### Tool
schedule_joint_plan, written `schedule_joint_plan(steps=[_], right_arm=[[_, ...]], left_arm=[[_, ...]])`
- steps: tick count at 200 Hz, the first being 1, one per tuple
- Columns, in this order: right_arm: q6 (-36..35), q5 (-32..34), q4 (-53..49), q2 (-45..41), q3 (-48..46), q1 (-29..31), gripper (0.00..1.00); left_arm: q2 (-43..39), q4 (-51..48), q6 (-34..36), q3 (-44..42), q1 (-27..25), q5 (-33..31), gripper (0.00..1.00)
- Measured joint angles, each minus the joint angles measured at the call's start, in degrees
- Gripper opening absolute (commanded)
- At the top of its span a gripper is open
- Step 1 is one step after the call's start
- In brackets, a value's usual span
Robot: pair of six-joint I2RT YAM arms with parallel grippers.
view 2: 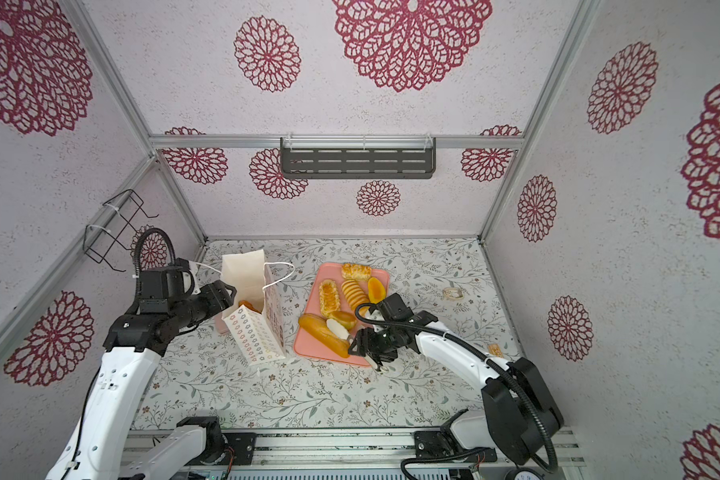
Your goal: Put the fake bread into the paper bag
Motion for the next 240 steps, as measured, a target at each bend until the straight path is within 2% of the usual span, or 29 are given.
schedule_joint_plan(steps=[168, 240], right_arm=[[-1.92, 0.22, 0.33, 8.28, 5.11, 0.17, 0.7], [-1.75, 0.26, 2.25, 8.92, 5.14, 0.11, 0.59]], left_arm=[[-1.16, 0.04, -0.2, -0.92, 0.0, -0.17, 0.73], [-1.46, 0.02, -0.46, -0.94, 0.0, -0.15, 0.73]])
